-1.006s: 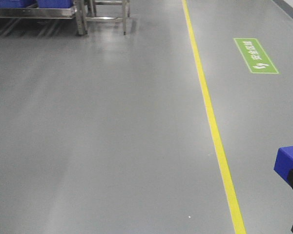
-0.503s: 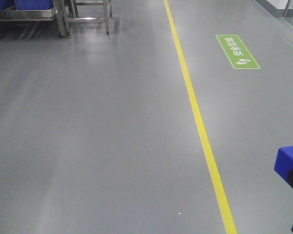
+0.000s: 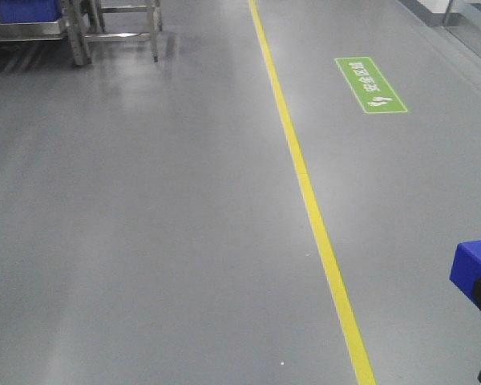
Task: Pour parts from conveyor to right shelf
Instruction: 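Drive away from the conveyor holding the part in the right gripper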
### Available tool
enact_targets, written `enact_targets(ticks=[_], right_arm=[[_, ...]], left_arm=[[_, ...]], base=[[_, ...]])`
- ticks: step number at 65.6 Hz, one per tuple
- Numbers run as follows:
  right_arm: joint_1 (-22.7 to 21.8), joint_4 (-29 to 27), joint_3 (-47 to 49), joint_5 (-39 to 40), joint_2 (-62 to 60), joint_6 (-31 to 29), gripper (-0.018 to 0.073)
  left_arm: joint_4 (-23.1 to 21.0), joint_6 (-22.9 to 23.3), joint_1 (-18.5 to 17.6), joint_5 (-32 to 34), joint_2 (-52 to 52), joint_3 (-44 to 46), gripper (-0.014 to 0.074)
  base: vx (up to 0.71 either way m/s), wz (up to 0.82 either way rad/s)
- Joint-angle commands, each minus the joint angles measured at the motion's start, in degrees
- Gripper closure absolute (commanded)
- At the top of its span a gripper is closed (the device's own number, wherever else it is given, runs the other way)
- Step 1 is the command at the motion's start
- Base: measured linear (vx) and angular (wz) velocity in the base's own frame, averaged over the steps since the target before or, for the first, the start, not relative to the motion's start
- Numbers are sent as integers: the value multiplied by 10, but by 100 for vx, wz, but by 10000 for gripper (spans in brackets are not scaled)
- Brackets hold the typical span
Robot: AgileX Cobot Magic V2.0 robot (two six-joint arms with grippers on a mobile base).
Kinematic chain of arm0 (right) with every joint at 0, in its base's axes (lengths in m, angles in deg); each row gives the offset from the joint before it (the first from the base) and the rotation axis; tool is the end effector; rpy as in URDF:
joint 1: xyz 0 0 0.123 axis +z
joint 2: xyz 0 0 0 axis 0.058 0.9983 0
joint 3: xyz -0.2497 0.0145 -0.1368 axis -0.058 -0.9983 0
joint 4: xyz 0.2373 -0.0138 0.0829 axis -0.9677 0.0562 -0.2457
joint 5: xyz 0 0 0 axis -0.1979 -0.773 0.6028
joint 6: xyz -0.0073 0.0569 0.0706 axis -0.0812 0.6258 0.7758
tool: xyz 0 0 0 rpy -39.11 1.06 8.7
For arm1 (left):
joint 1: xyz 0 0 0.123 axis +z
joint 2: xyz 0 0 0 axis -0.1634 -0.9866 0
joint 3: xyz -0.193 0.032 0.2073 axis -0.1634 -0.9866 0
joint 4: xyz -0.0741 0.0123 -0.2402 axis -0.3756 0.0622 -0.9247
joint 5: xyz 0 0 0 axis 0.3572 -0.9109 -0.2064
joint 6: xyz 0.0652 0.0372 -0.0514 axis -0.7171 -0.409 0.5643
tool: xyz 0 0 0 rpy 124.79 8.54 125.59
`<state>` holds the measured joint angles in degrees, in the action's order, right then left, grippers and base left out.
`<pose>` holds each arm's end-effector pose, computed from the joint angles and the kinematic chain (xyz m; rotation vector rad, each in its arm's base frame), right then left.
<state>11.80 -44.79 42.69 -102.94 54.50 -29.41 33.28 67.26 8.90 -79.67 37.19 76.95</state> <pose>0.0796 0.0149 0.2563 -0.2294 1.8158 0.0793 0.0595 -0.0004 0.1931 -0.0170 1.6414 -0.0280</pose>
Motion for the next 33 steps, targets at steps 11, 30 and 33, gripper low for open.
enact_targets(ticks=[11, 30, 33], right_arm=[[-1, 2, 17, 47, 3, -5, 561], [-1, 2, 17, 47, 3, -5, 561], [-1, 2, 17, 47, 3, -5, 561]], left_arm=[[-5, 5, -3, 45, -9, 11, 603], [-5, 5, -3, 45, -9, 11, 603], [-5, 5, -3, 45, -9, 11, 603]], base=[[19, -27], [24, -28], [28, -27]])
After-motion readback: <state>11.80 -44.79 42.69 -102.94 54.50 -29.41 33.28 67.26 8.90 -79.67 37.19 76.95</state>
